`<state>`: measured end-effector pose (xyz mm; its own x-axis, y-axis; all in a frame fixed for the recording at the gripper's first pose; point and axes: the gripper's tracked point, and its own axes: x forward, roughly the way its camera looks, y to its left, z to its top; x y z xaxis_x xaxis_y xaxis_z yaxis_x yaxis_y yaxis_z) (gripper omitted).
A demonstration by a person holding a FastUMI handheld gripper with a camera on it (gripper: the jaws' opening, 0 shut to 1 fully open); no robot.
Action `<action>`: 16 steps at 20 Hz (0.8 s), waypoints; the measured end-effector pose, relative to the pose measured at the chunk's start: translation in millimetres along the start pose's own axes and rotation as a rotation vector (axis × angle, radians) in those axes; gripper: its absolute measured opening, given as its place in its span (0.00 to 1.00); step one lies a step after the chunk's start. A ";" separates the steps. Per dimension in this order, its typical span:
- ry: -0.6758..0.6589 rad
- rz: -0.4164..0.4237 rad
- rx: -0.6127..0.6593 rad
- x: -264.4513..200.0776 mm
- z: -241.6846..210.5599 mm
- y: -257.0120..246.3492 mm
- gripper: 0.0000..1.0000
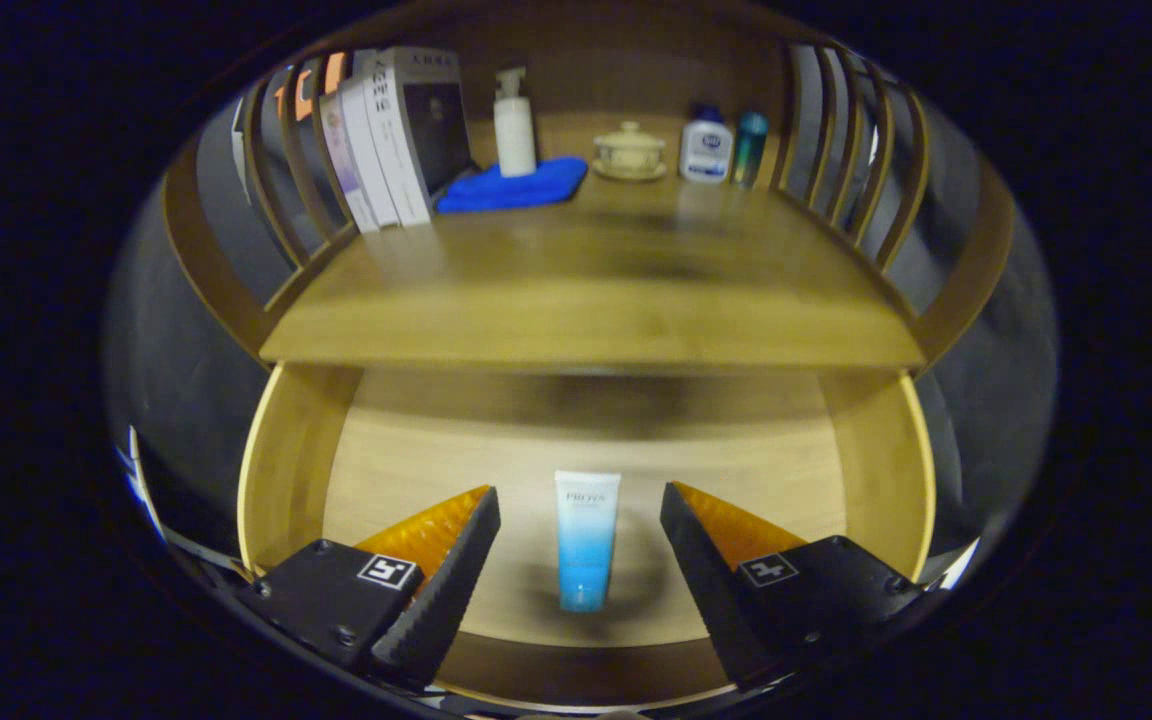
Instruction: Pull open the drawer, take out the items inside it, and place them on the countertop above the cabinet.
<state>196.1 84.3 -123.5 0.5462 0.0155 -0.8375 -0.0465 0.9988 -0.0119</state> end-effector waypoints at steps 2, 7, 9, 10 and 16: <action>0.053 -0.030 -0.006 5.1 -11.7 -1.6 1.00; 0.228 -0.038 -0.007 23.9 -44.6 0.7 0.88; 0.257 -0.043 0.004 28.8 -50.3 0.2 0.82; 0.260 -0.051 0.022 28.6 -49.4 -0.2 0.77; 0.280 -0.046 0.054 27.2 -43.8 6.9 0.45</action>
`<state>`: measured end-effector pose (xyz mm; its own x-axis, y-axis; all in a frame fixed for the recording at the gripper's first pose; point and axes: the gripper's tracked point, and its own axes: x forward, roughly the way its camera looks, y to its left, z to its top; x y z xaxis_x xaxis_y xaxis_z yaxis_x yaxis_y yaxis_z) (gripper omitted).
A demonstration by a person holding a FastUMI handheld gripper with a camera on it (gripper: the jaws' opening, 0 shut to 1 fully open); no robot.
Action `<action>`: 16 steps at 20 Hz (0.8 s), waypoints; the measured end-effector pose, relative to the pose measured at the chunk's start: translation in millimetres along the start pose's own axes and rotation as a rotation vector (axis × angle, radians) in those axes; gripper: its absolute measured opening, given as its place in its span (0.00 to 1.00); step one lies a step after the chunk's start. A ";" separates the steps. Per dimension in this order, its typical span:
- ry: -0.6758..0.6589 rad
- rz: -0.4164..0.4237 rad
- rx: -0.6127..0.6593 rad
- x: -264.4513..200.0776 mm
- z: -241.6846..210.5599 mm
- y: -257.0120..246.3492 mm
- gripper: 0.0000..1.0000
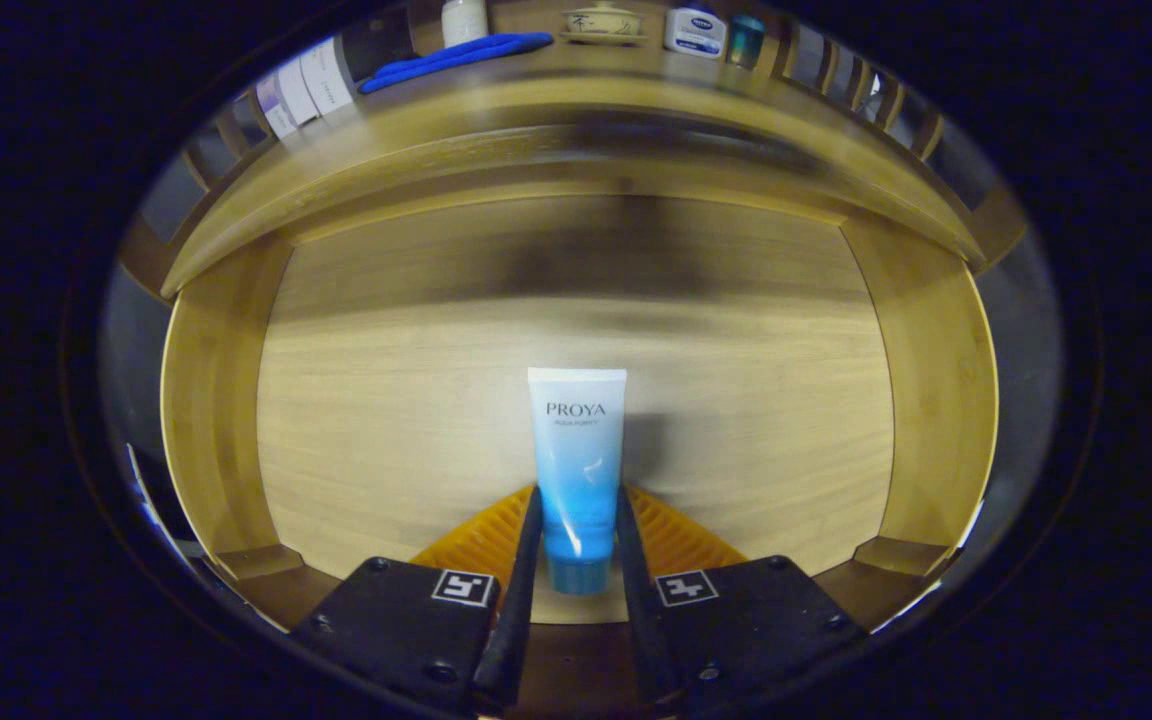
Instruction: Pull open the drawer, take out the items inside it, and place them on the countertop above the cabinet.
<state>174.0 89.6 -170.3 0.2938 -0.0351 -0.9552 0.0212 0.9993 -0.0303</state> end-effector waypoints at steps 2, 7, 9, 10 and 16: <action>-0.030 0.012 -0.005 -4.9 6.4 1.7 0.43; -0.096 0.052 -0.021 -18.2 8.8 0.1 0.41; -0.134 0.066 -0.028 -28.6 12.1 -0.5 0.42; -0.150 0.073 -0.037 -34.1 14.7 0.1 0.41; -0.227 0.090 -0.038 -55.4 39.9 1.9 0.41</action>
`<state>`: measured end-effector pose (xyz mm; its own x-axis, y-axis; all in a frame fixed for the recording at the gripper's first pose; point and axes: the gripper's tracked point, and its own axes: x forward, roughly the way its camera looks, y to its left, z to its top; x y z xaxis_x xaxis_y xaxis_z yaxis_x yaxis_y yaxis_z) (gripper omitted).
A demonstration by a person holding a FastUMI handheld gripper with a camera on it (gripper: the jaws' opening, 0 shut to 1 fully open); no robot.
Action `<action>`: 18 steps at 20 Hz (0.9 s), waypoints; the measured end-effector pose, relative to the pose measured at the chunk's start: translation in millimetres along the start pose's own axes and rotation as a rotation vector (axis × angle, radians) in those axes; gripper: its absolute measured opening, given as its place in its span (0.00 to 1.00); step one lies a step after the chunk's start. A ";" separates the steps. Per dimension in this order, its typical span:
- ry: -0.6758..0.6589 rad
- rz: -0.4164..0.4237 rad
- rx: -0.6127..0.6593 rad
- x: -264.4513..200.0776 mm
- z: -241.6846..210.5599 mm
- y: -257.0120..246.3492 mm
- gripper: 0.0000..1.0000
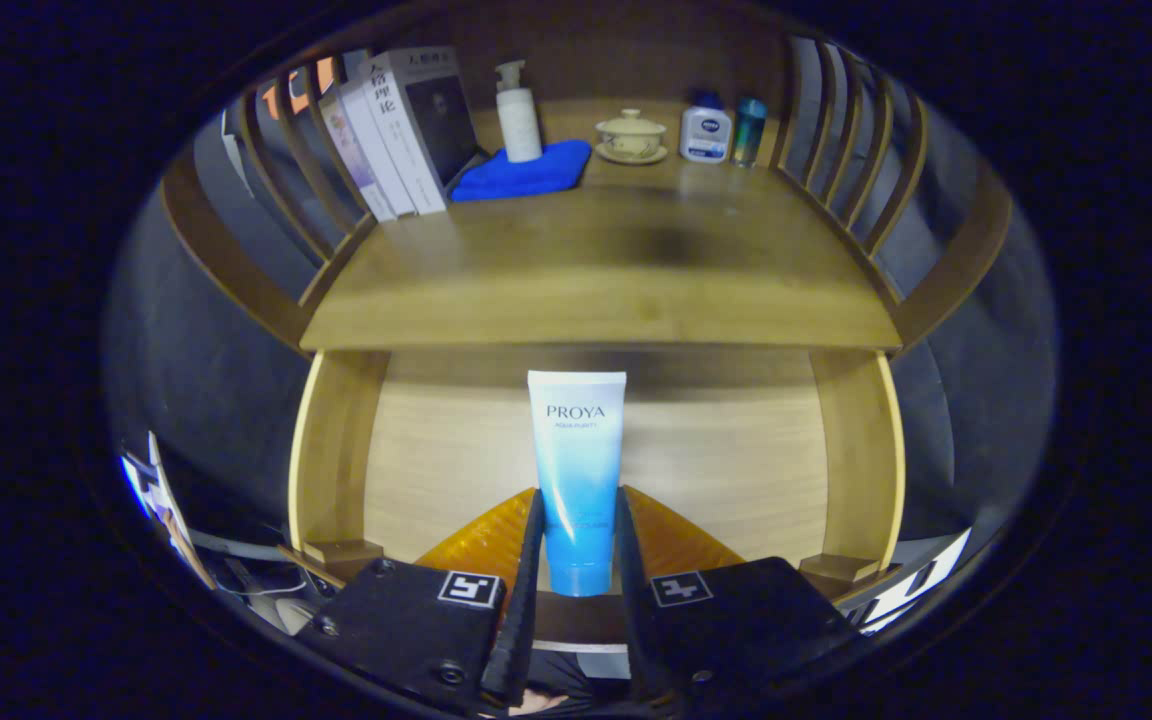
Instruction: Pull open the drawer, take out the items inside it, and place them on the countertop above the cabinet.
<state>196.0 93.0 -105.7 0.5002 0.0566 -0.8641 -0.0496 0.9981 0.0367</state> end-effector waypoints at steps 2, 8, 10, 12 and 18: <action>-0.017 -0.007 0.023 -1.6 16.8 0.3 0.41; -0.043 -0.032 0.053 1.3 65.9 -1.5 0.41; -0.055 -0.040 0.037 4.8 79.1 -4.1 0.41; -0.061 -0.030 0.055 9.3 90.6 1.0 0.41; -0.028 -0.069 0.057 33.7 103.2 -2.1 0.41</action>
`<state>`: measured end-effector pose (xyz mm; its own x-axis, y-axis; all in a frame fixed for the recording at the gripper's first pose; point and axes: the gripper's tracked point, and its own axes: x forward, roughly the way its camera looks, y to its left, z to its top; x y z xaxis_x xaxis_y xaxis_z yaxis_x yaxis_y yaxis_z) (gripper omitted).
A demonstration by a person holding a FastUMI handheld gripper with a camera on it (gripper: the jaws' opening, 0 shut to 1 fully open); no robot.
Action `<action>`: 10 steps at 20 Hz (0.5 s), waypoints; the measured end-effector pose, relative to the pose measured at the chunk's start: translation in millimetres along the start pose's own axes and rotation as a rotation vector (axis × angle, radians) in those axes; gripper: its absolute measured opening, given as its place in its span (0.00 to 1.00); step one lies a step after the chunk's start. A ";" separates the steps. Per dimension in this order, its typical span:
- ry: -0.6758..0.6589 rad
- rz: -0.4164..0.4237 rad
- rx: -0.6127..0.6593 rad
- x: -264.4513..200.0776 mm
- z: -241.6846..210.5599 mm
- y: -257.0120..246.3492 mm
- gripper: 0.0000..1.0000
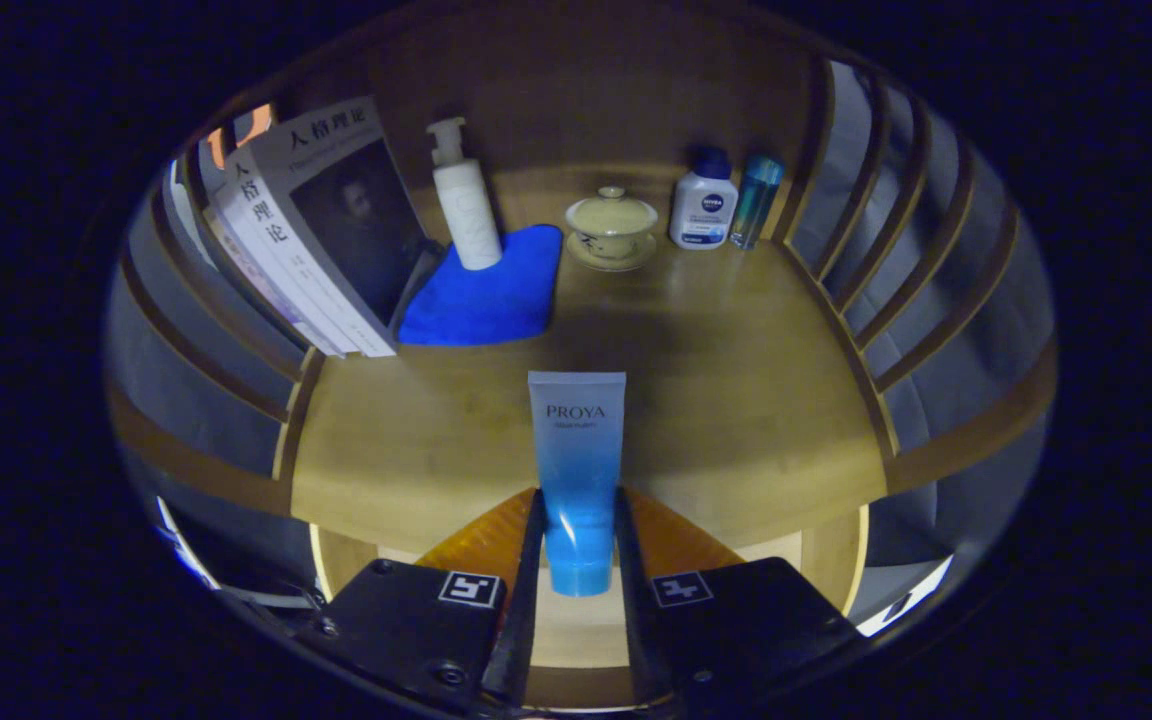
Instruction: Pull open the drawer, take out the items inside it, and place them on the countertop above the cabinet.
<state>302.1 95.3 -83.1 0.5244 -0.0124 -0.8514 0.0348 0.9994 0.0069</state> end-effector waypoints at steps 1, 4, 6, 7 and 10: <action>0.019 -0.002 0.000 3.2 -2.9 0.2 0.41; 0.042 -0.006 0.006 9.6 -3.1 -0.8 0.41; 0.048 -0.025 0.015 15.3 -2.9 -1.3 0.41; 0.053 -0.025 0.016 22.1 -2.1 -1.7 0.41; 0.061 -0.032 0.019 25.5 -1.3 -4.5 0.41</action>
<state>314.2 90.5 -105.5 0.4700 -0.0418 -0.8817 0.0670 0.9977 -0.0116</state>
